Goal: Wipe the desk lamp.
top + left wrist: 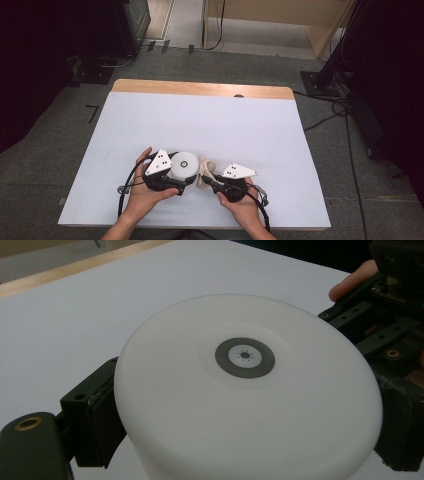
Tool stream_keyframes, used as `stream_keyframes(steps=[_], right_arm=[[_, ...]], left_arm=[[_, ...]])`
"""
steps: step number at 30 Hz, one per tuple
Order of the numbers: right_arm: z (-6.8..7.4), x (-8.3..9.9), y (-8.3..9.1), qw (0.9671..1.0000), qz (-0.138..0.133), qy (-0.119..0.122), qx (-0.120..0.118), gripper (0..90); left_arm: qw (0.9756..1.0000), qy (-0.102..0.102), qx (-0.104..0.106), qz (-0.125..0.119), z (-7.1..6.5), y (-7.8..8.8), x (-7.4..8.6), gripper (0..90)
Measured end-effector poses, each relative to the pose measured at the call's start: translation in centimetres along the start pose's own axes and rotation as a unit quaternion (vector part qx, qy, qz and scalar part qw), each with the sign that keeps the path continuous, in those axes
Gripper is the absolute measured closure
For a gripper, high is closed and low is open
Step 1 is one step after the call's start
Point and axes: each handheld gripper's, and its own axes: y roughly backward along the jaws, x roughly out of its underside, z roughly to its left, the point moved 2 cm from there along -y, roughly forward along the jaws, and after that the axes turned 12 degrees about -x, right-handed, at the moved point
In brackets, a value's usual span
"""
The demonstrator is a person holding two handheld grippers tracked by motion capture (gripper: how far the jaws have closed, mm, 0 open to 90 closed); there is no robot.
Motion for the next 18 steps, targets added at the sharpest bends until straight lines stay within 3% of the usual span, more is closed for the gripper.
stream_keyframes(steps=[5, 10, 18], right_arm=[[0.1, -0.04, -0.01, 1.0, -0.003, 0.003, -0.002, 81.4], [0.14, -0.13, 0.13, 1.0, -0.007, 0.005, -0.002, 81.4], [0.78, -0.81, 0.68, 0.9994, -0.029, 0.018, -0.004, 81.5]], left_arm=[[0.9988, -0.035, 0.032, -0.014, 0.14, -0.12, 0.01, 8.2], [0.9981, -0.032, 0.05, -0.018, 0.52, -0.29, 0.17, 8.3], [0.9982, -0.024, 0.051, -0.021, 0.63, -0.4, 0.27, 8.2]])
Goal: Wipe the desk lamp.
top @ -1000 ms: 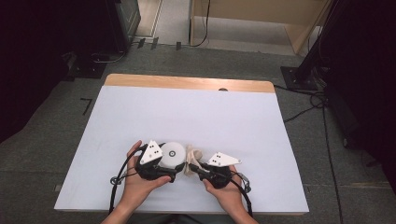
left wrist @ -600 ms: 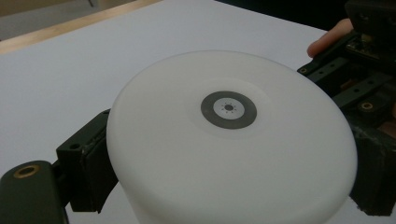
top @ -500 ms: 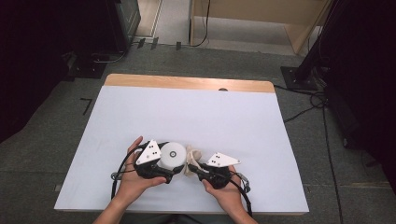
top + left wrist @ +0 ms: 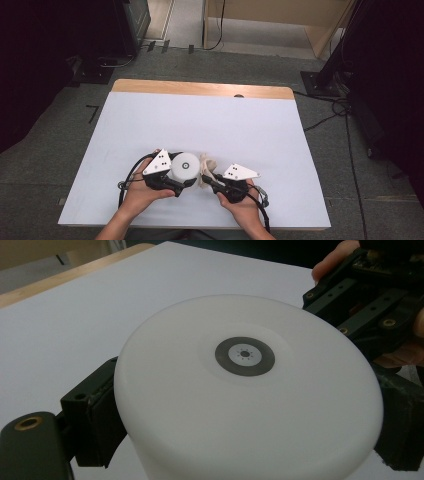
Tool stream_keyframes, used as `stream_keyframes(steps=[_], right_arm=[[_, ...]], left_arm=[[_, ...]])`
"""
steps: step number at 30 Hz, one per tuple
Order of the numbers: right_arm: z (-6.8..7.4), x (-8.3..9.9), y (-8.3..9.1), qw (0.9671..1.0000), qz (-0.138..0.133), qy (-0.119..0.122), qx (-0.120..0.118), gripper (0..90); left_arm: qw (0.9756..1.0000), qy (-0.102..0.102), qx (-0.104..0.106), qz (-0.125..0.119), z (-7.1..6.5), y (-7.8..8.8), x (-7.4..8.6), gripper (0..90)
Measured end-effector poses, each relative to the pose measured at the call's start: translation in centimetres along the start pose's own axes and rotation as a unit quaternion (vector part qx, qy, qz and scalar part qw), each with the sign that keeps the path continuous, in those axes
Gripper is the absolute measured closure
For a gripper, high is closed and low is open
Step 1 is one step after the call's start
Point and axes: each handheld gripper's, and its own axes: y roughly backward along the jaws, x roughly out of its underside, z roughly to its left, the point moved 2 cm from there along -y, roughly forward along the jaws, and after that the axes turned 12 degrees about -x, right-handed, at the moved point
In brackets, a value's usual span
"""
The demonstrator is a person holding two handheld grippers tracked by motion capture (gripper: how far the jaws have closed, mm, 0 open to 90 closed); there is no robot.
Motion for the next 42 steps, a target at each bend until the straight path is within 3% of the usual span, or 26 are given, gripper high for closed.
stream_keyframes(steps=[11, 17, 24, 31, 38, 42], right_arm=[[1.1, -1.9, 1.5, 0.9982, -0.051, 0.03, -0.011, 81.5], [0.9, -1.5, 1.1, 0.9988, -0.038, 0.026, -0.015, 81.4], [0.3, -0.1, 0.1, 0.9999, 0.003, 0.001, -0.013, 81.4], [-0.5, 1.3, -0.9, 0.9988, 0.04, -0.027, -0.008, 81.1], [-0.6, 1.4, -1.0, 0.9986, 0.047, -0.024, -0.009, 81.0], [-0.2, 0.7, -0.5, 0.9995, 0.027, -0.015, -0.01, 81.0]], left_arm=[[1.0, 0.0, 0.0, 0.0, 0.0, 0.0, 0.0, 8.2], [1.0, 0.001, 0.0, 0.0, 0.0, 0.0, 0.0, 8.2], [1.0, 0.002, 0.0, 0.0, 0.0, 0.0, 0.0, 8.2], [1.0, 0.001, 0.0, 0.0, 0.0, 0.0, 0.1, 8.2], [1.0, 0.003, 0.0, -0.001, 0.1, 0.0, 0.1, 8.1], [1.0, 0.005, 0.0, -0.003, 0.0, -0.1, 0.1, 8.1]])
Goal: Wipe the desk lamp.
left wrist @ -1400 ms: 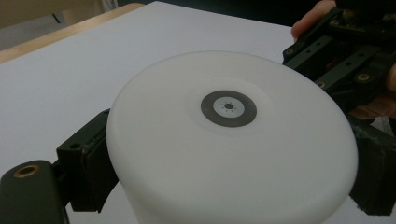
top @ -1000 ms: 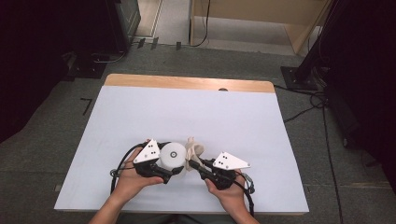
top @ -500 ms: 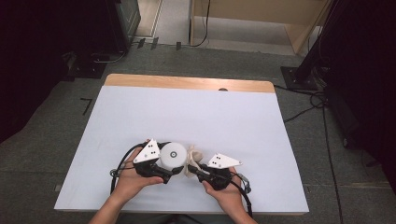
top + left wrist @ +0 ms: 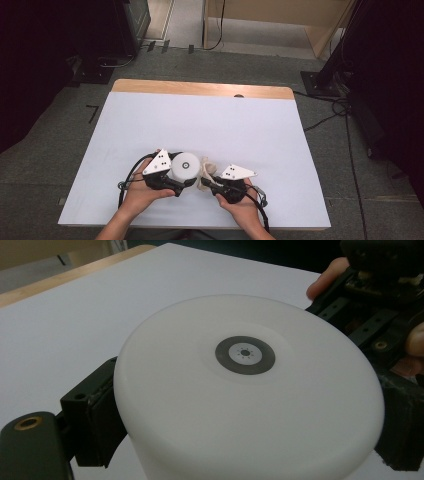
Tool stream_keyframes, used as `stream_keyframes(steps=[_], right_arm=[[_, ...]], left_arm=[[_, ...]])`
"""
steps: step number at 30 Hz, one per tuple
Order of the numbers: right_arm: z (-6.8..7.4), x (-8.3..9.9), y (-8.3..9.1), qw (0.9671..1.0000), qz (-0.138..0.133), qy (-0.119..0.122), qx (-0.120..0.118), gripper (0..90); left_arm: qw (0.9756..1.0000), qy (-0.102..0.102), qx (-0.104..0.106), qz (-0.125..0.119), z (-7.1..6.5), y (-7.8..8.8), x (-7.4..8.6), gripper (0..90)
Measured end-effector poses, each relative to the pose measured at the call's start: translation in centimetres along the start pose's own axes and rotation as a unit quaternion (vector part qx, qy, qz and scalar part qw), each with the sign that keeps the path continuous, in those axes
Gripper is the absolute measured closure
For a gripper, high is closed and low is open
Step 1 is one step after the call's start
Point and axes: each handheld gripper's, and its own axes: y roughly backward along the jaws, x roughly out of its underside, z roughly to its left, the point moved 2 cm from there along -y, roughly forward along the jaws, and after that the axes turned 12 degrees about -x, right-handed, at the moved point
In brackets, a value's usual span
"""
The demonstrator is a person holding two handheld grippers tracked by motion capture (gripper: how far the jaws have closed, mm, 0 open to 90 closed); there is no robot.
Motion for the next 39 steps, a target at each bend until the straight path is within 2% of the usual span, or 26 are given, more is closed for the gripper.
stream_keyframes(steps=[6, 9, 11, 18, 22, 25, 27, 29, 33, 35, 39], right_arm=[[1.3, -1.9, 1.5, 0.9981, -0.051, 0.036, -0.006, 81.0], [1.5, -2.4, 1.9, 0.9968, -0.064, 0.048, -0.009, 81.0], [1.4, -2.3, 1.8, 0.997, -0.062, 0.046, -0.01, 81.0], [0.2, -0.8, 0.6, 0.9997, -0.016, 0.019, -0.004, 81.0], [0.0, -0.6, 0.6, 0.9998, -0.012, 0.016, 0.0, 80.5], [-0.1, -0.6, 0.8, 0.9998, -0.013, 0.016, 0.003, 80.1], [-0.2, -0.6, 0.9, 0.9998, -0.014, 0.016, 0.005, 80.1], [-0.3, -0.5, 1.1, 0.9997, -0.016, 0.015, 0.008, 80.1], [-0.4, -0.5, 1.2, 0.9998, -0.015, 0.011, 0.009, 80.1], [-0.4, -0.5, 1.2, 0.9998, -0.015, 0.011, 0.01, 80.1], [-0.5, -0.5, 1.2, 0.9997, -0.015, 0.013, 0.012, 80.1]], left_arm=[[1.0, 0.001, 0.0, -0.001, 0.0, 0.0, 0.0, 8.1], [1.0, 0.002, 0.0, -0.002, 0.0, 0.0, 0.0, 8.1], [1.0, 0.003, -0.001, -0.002, 0.0, 0.0, 0.1, 8.1], [1.0, 0.002, -0.004, -0.002, -0.1, 0.1, 0.1, 8.0], [0.9996, 0.011, -0.023, 0.007, -0.4, 0.2, -0.1, 7.3], [0.9988, 0.022, -0.04, 0.016, -0.4, 0.4, -0.1, 1.7], [0.9977, 0.045, -0.05, 0.01, -0.5, 0.8, -0.3, 0.0], [0.9964, 0.055, -0.064, 0.004, -1.0, 1.0, -0.4, 0.0], [0.9924, 0.047, -0.112, 0.015, -2.3, 1.0, -0.7, 0.0], [0.9907, 0.048, -0.127, 0.012, -2.7, 1.0, -0.8, 0.0], [0.9851, 0.052, -0.163, 0.017, -3.3, 0.9, -0.7, 0.0]])
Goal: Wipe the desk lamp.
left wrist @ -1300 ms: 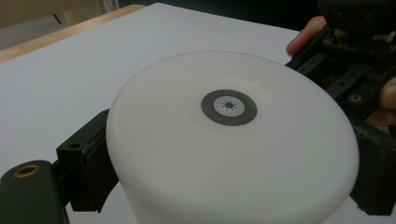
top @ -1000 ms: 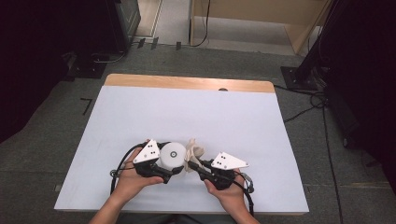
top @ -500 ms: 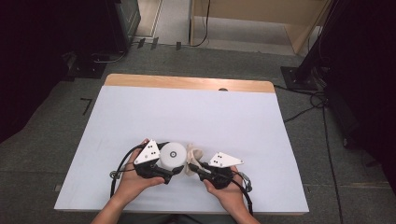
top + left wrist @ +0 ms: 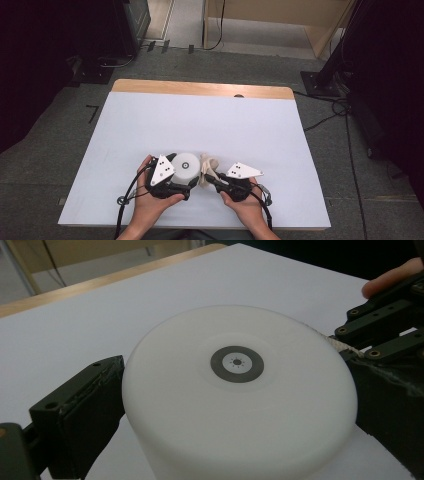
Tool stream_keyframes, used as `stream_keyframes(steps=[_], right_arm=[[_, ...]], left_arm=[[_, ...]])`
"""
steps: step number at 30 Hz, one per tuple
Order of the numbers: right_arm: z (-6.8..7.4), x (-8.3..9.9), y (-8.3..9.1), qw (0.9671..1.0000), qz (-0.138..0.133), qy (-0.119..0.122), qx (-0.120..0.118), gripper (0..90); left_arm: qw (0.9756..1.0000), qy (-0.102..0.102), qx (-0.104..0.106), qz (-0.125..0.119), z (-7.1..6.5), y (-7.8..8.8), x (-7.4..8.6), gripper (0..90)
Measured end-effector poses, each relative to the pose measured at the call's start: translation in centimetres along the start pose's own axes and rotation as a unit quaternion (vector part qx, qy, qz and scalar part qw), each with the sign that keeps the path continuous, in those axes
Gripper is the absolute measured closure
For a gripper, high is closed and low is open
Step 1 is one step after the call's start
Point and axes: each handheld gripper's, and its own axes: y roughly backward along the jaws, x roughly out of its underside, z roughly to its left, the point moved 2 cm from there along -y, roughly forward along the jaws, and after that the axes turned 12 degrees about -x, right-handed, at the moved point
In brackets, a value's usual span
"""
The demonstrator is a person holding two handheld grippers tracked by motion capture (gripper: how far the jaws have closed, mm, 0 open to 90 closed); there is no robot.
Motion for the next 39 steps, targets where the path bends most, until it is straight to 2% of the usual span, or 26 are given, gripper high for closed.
stream_keyframes(steps=[3, 5, 6, 7, 12, 21, 25, 29, 31, 35, 39], right_arm=[[0.0, 0.0, 0.0, 1.0, 0.0, 0.0, 0.002, 80.1], [0.0, 0.0, -0.1, 1.0, -0.001, 0.0, 0.001, 80.2], [0.0, 0.0, -0.1, 1.0, -0.001, 0.0, 0.001, 80.2], [0.0, 0.0, -0.1, 1.0, -0.001, 0.001, 0.001, 80.2], [0.0, 0.0, 0.0, 1.0, -0.002, 0.001, 0.002, 80.1], [0.2, -0.2, 0.1, 0.9999, -0.011, 0.005, 0.0, 80.1], [0.2, -0.4, 0.3, 0.9998, -0.018, 0.009, -0.003, 80.1], [0.5, -0.7, 0.5, 0.9996, -0.027, 0.012, -0.005, 80.2], [0.8, -1.0, 0.7, 0.9993, -0.032, 0.018, -0.005, 80.2], [1.2, -1.7, 1.3, 0.9983, -0.051, 0.027, -0.006, 80.1], [1.5, -1.9, 1.6, 0.9978, -0.057, 0.032, -0.007, 80.2]], left_arm=[[0.9996, 0.019, -0.02, 0.009, -0.1, -0.1, 0.2, 0.5], [0.9996, 0.023, -0.015, 0.009, -0.1, -0.1, 0.3, 2.5], [0.9997, 0.022, -0.008, 0.005, -0.1, -0.1, 0.3, 5.0], [0.9998, 0.019, -0.011, 0.004, -0.2, 0.0, 0.3, 7.8], [0.9999, 0.014, -0.001, 0.002, 0.1, -0.1, 0.3, 8.3], [0.9991, -0.021, 0.036, -0.004, 1.0, -0.4, 0.1, 8.6], [0.9973, -0.031, 0.065, -0.008, 1.5, -0.7, 0.1, 8.7], [0.9929, -0.045, 0.109, -0.013, 1.5, -0.8, 0.1, 8.7], [0.9908, -0.044, 0.128, -0.013, 1.6, -0.7, 0.1, 8.7], [0.9878, -0.057, 0.144, -0.018, 1.7, -0.8, 0.1, 8.7], [0.9863, -0.061, 0.152, -0.021, 1.8, -0.9, 0.2, 8.7]])
